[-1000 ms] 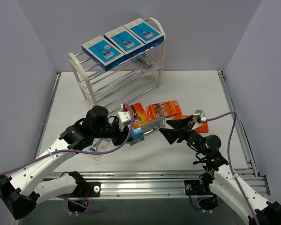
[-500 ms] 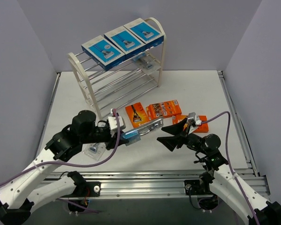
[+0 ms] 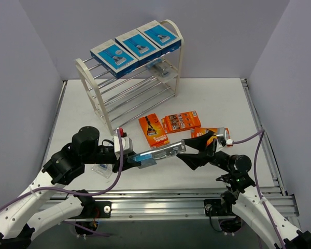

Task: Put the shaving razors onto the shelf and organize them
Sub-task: Pass the shaving razor from the left arm to the right

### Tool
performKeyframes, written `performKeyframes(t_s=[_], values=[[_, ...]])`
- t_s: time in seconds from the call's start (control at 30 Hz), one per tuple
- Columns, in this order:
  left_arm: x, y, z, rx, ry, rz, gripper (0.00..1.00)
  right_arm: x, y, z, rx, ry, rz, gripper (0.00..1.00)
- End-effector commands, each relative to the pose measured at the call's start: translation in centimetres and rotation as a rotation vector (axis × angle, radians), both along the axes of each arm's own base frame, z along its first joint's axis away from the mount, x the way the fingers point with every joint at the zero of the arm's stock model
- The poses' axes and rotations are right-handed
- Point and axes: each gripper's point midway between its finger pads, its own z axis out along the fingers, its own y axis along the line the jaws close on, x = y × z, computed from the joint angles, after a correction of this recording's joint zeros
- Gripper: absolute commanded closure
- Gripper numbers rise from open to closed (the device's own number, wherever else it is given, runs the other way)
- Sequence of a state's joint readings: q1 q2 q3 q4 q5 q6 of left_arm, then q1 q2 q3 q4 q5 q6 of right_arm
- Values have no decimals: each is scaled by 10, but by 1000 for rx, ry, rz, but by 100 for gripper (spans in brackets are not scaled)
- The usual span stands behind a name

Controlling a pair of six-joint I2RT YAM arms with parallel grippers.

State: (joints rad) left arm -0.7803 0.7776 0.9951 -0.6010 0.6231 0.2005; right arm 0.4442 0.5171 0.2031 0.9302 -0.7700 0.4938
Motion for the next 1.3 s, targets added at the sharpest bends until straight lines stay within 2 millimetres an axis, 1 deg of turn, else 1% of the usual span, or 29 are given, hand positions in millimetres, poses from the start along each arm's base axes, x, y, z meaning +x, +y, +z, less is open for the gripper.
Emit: performKeyframes(t_s=[0.0, 0.03, 0.07, 0.1, 0.13, 0.17, 0.2, 0.23, 0.27, 0.3, 0.33, 0.37, 0.4, 0.47, 0.53, 0.63, 0.73, 0.77, 0.83, 0.87, 0.9, 0.93, 0.97, 1.03, 1.17, 1.23, 1.27], values=[[-11, -4, 8, -31, -20, -72, 98, -19, -1, 28, 71, -120, 72, 36], [-10, -4, 7, -29, -21, -70, 98, -24, 1, 27, 71, -124, 107, 36], [-9, -4, 8, -30, -24, -65, 98, -24, 4, 22, 69, -98, 133, 36], [-8, -4, 8, -29, -27, -58, 98, -30, 4, 30, 91, -142, 157, 37], [-9, -4, 8, -30, -30, -60, 98, -34, 6, 27, 102, -107, 191, 37], [-9, -3, 8, -30, -30, -60, 98, -33, 11, 18, 87, -69, 231, 39], [-9, -3, 9, -32, -32, -59, 98, -40, 9, 26, 111, -120, 255, 40], [-9, -3, 10, -35, -34, -58, 98, -43, 10, 24, 118, -112, 278, 41], [-9, -3, 11, -38, -38, -60, 98, -42, 13, 16, 115, -47, 315, 43], [-10, -3, 11, -40, -38, -63, 98, -48, 12, 22, 137, -94, 333, 46], [-10, -4, 11, -41, -39, -63, 98, -47, 14, 16, 141, -45, 353, 47], [-10, -4, 11, -40, -38, -63, 98, -48, 14, 16, 147, -45, 364, 50], [-10, -4, 10, -37, -35, -66, 98, -54, 11, 23, 169, -95, 374, 51], [-9, -5, 10, -35, -35, -61, 98, -53, 12, 20, 170, -73, 386, 55], [-8, -5, 9, -32, -32, -58, 98, -53, 12, 19, 173, -75, 380, 56], [-8, -5, 8, -31, -31, -58, 98, -55, 9, 23, 184, -100, 368, 54], [-6, -4, 8, -29, -32, -44, 98, -52, 9, 24, 180, -112, 342, 50], [-5, -5, 7, -27, -32, -42, 98, -54, 7, 26, 181, -130, 337, 46], [-3, -5, 6, -22, -28, -32, 98, -55, 5, 26, 182, -151, 316, 42], [-2, -6, 6, -20, -26, -30, 98, -58, 3, 31, 194, -180, 306, 40], [-1, -6, 5, -17, -25, -28, 98, -55, 3, 29, 186, -168, 290, 39], [0, -6, 5, -16, -19, -23, 98, -56, 1, 32, 181, -208, 272, 38], [0, -7, 5, -15, -16, -22, 98, -51, 2, 28, 170, -179, 254, 37], [3, -8, 3, -8, 4, -9, 98, -52, 0, 31, 172, -205, 233, 36], [5, -10, -6, 30, 76, 8, 98, -49, -1, 32, 169, -216, 210, 36], [8, -11, -8, 40, 117, 40, 98, -47, 0, 30, 164, -206, 210, 37], [9, -10, -8, 43, 133, 55, 98, -48, 0, 30, 165, -209, 215, 40]])
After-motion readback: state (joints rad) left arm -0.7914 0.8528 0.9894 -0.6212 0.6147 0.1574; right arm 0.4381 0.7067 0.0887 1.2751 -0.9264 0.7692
